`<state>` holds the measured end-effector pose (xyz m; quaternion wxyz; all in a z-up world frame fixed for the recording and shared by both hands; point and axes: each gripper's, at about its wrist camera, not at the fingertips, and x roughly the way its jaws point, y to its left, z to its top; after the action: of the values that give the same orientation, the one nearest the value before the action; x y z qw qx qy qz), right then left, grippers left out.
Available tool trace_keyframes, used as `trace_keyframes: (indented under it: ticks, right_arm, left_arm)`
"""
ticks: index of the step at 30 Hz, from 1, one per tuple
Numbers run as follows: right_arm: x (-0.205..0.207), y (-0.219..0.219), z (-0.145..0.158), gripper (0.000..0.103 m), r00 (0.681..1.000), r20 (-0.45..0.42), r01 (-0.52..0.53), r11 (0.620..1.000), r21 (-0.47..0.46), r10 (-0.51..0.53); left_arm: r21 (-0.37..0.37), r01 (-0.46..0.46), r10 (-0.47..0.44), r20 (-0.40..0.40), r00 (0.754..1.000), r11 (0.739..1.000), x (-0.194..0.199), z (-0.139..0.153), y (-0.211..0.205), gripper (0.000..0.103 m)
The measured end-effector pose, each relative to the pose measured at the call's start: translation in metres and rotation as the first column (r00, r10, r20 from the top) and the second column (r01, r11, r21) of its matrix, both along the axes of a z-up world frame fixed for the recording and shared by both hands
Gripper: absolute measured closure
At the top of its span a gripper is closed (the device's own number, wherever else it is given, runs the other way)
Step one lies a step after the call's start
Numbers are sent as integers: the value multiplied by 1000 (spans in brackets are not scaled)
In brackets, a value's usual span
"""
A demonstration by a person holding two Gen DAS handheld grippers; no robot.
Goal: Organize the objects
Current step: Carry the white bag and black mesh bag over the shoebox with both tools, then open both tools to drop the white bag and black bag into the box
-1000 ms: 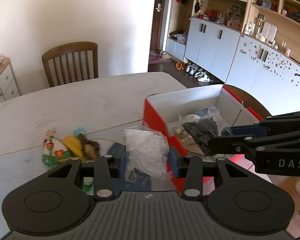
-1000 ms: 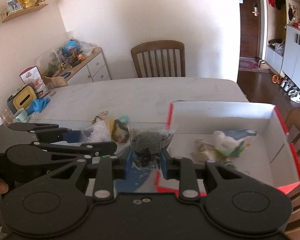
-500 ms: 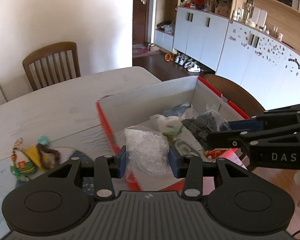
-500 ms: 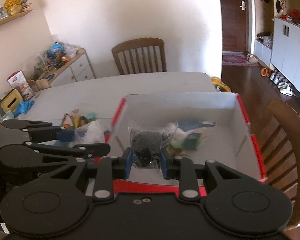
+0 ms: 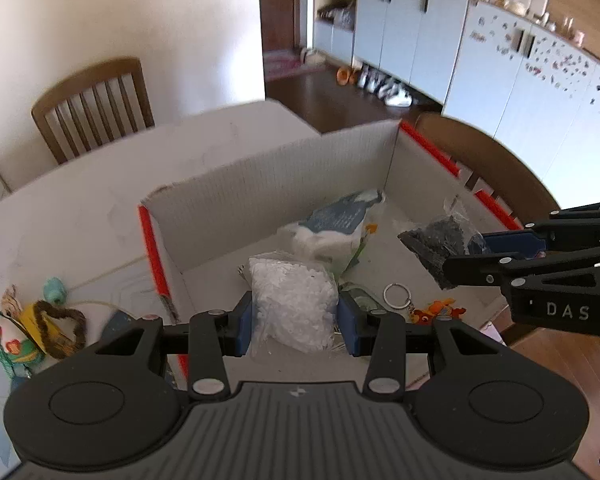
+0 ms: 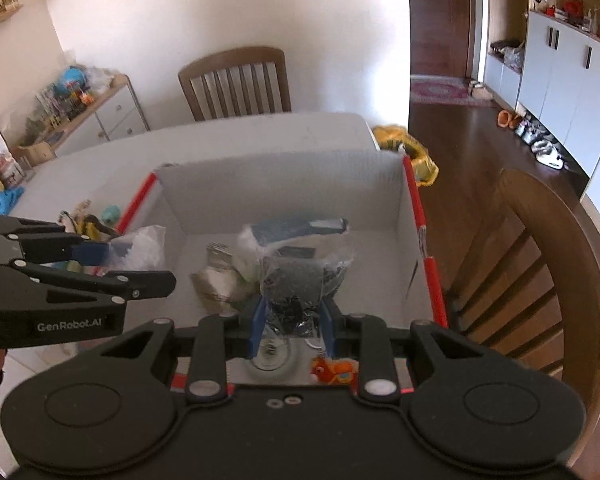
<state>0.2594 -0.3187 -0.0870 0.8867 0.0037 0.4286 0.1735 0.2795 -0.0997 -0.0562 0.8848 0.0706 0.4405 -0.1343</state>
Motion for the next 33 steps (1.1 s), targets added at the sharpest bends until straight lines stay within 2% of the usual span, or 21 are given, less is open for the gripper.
trace_keyframes:
  ticks: [5, 14, 27, 33]
  right_arm:
    - [18, 8, -15, 75, 999, -27, -23, 999, -36, 22]
    - [32, 11, -39, 75, 994, -84, -81, 993, -87, 74]
    - [37, 13, -50, 71, 989, -116, -110, 987, -118, 96]
    - [35, 8, -47, 66, 989, -114, -111, 988, -109, 98]
  left_arm:
    - [52, -19, 22, -59, 998, 998, 18, -14, -5, 61]
    - [123, 24, -8, -125, 992, 992, 30, -35, -18, 61]
    - [123, 34, -5, -225, 974, 992, 38, -60, -18, 60]
    - [127, 29, 1, -235, 972, 991, 42, -63, -19, 58]
